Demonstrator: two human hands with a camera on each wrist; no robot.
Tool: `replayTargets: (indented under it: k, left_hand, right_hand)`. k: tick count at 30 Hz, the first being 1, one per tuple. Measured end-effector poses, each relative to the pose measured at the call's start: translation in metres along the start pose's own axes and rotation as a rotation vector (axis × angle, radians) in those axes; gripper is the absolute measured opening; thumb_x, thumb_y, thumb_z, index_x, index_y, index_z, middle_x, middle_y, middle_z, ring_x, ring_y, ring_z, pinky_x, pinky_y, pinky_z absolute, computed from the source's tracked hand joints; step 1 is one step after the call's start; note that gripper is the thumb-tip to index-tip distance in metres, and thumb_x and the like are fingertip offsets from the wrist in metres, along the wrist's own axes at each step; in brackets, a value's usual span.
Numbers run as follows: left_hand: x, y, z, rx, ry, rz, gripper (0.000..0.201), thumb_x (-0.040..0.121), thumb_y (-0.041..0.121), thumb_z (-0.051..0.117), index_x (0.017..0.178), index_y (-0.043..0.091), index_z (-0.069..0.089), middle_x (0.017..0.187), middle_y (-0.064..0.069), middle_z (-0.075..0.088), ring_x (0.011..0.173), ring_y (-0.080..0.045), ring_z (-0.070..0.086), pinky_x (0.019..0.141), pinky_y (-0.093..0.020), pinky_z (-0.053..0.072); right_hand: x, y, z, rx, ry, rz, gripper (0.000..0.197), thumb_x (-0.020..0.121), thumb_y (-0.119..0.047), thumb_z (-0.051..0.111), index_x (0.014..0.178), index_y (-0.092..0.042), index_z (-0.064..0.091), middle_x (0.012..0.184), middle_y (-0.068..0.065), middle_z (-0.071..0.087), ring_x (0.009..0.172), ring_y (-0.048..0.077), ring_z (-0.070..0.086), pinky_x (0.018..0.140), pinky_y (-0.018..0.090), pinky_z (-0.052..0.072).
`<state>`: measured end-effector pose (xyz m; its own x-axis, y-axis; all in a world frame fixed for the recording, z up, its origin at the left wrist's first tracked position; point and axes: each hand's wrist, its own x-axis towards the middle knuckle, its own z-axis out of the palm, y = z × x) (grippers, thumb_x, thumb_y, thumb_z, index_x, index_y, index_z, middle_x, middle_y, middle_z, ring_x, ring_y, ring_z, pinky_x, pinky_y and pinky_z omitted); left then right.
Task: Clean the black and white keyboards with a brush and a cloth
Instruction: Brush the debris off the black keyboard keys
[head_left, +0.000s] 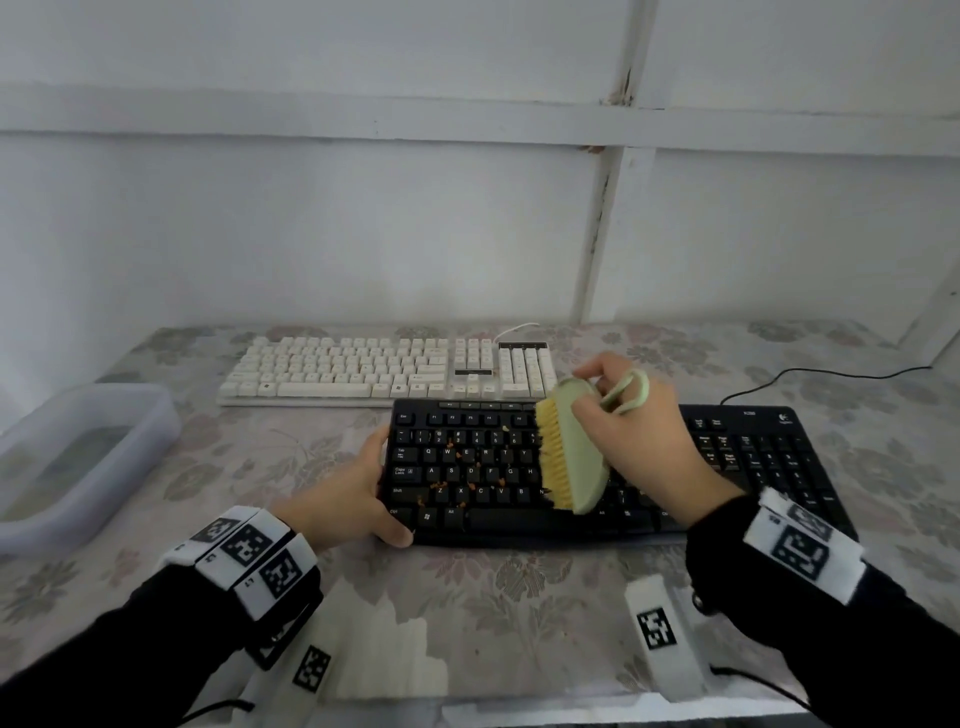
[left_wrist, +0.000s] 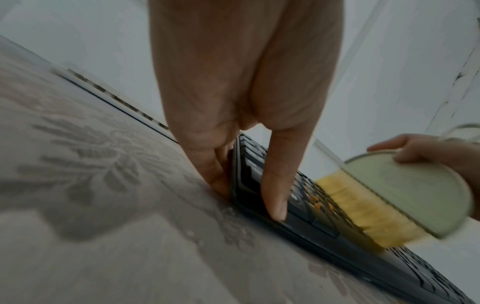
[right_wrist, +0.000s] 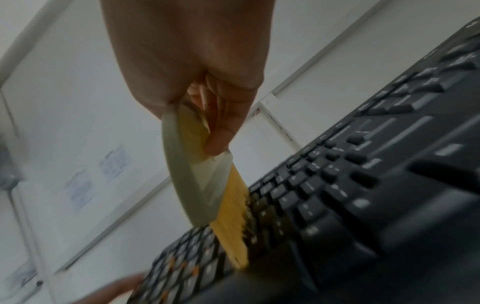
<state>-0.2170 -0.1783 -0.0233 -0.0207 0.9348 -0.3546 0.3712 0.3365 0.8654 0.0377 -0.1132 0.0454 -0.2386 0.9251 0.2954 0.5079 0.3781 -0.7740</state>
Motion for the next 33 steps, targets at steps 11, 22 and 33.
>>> replayTargets:
  k: [11,22,33]
  left_hand:
    - [0.001,-0.001,0.0,-0.011,0.005,-0.021,0.124,0.062,-0.022,0.071,0.146,0.039,0.004,0.119,-0.005,0.063,0.112,-0.024,0.06,0.099,-0.046,0.047]
    - [-0.001,0.001,0.001,-0.033,-0.009,-0.002,0.122,0.064,-0.023,0.069,0.147,0.039,0.004,0.122,-0.002,0.059,0.114,-0.02,0.057,0.096,-0.038,0.049]
    - [0.003,-0.004,-0.001,-0.042,-0.003,-0.01,0.125,0.062,-0.022,0.071,0.148,0.039,0.004,0.119,-0.003,0.062,0.112,-0.022,0.06,0.095,-0.041,0.05]
  right_hand:
    - [-0.01,-0.001,-0.018,0.039,-0.032,0.034,0.009,0.083,-0.01,0.059,0.082,-0.017,0.065,0.064,-0.009,0.056,0.056,0.002,0.049,0.048,0.011,0.038]
    - [0.014,-0.002,0.014,0.11,0.051,0.001,0.012,0.091,-0.016,0.053,0.101,-0.018,0.059,0.082,0.001,0.065,0.066,0.006,0.06,0.047,0.011,0.045]
    - [-0.033,0.002,-0.002,-0.017,-0.244,0.006,0.017,0.082,-0.01,0.058,0.092,-0.023,0.062,0.066,-0.002,0.056,0.053,0.008,0.042,0.047,0.017,0.036]
